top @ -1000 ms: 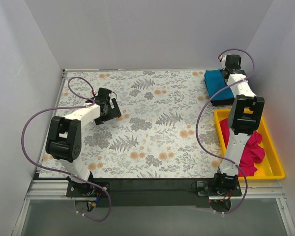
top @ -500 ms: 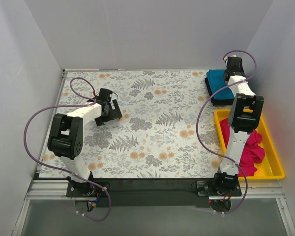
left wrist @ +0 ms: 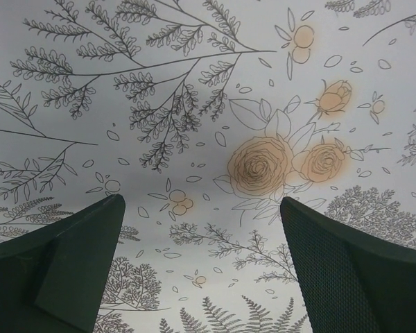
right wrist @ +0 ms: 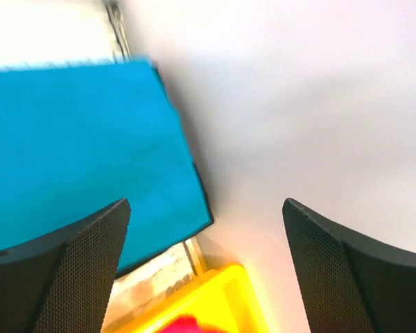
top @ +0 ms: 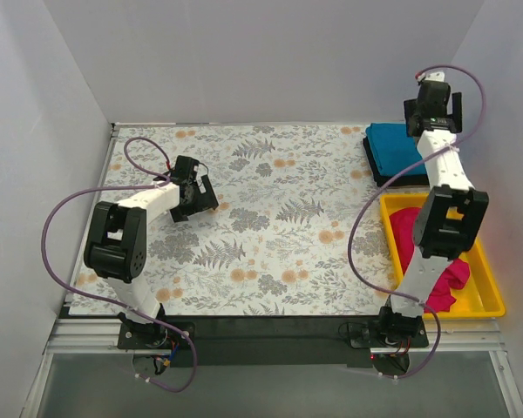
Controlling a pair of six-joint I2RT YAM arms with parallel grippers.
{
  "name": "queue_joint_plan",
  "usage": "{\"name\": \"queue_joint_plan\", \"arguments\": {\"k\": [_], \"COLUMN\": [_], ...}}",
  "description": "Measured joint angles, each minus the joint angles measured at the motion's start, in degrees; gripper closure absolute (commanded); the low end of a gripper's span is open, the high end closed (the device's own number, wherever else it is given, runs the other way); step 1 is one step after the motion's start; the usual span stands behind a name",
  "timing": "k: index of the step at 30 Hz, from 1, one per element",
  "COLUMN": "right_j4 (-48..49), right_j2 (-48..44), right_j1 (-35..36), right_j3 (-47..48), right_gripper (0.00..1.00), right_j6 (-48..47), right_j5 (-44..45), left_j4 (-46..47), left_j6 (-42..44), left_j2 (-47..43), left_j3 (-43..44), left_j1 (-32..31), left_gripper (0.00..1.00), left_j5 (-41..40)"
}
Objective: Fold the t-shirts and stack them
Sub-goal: Reset both grippers
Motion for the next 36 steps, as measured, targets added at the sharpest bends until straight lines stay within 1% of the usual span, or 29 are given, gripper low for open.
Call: {"name": "queue_joint_plan", "arguments": {"k": [3, 6, 11, 16, 18, 20, 22, 25, 28, 31, 34, 36], "right_j4": [-0.8, -0.6, -0.9, -1.2, -1.0, -0.8, 0.4, 0.7, 0.9, 0.3, 0.1, 0.0], "right_j2": [-11.0, -24.3, -43.1, -58.6, -64.6, -70.5, -76.2, -85.8, -92.9, -96.9, -99.7, -101.6], "right_j1": [0.4, 0.5, 0.4, 1.3, 4.0, 8.6, 12.8, 16.8, 18.6, 19.0, 19.1, 19.1], "right_j3": [-2.7, -8.1, -19.5, -32.6, -36.3, -39.3, -42.6, -48.5, -53.9, -58.2, -61.4, -63.4], "right_gripper": [0.02, 0.02, 0.02, 0.02, 0.02, 0.02, 0.02, 0.02, 0.02, 0.02, 0.02, 0.02], "right_j6": [3.6, 7.4, 12.7, 18.1, 19.5, 20.2, 20.2, 19.9, 18.9, 18.3, 17.9, 17.7], "right_j5": [-3.6, -7.7, -13.0, -17.4, -16.5, -15.0, -13.6, -12.5, -12.6, -13.2, -14.4, -15.2], "left_j4": [0.4, 1.3, 4.2, 4.3, 3.7, 2.6, 0.8, -1.3, -1.4, -0.4, 2.4, 5.1], "left_j6": [0.0, 0.0, -0.1, -0.6, -0.6, -0.4, 0.0, 0.5, 0.7, 1.1, 1.5, 2.0], "left_j2": [-1.1, -4.0, -11.3, -21.9, -27.9, -33.9, -40.2, -49.5, -59.5, -69.1, -75.1, -78.5], "left_j3": [0.0, -0.3, -1.5, -2.7, -2.8, -2.7, -2.4, -2.5, -4.9, -8.4, -12.5, -17.5], "left_j1": [0.0, 0.0, -0.1, -0.1, -0.1, -0.1, -0.2, -0.2, -0.2, -0.3, -0.3, -0.3], "left_gripper": [0.04, 0.04, 0.04, 0.04, 0.04, 0.04, 0.04, 0.04, 0.04, 0.04, 0.02, 0.02], "left_j5": [0.9, 1.9, 4.2, 4.2, 3.7, 2.5, 0.3, -3.6, -6.1, -8.0, -10.0, -11.0]}}
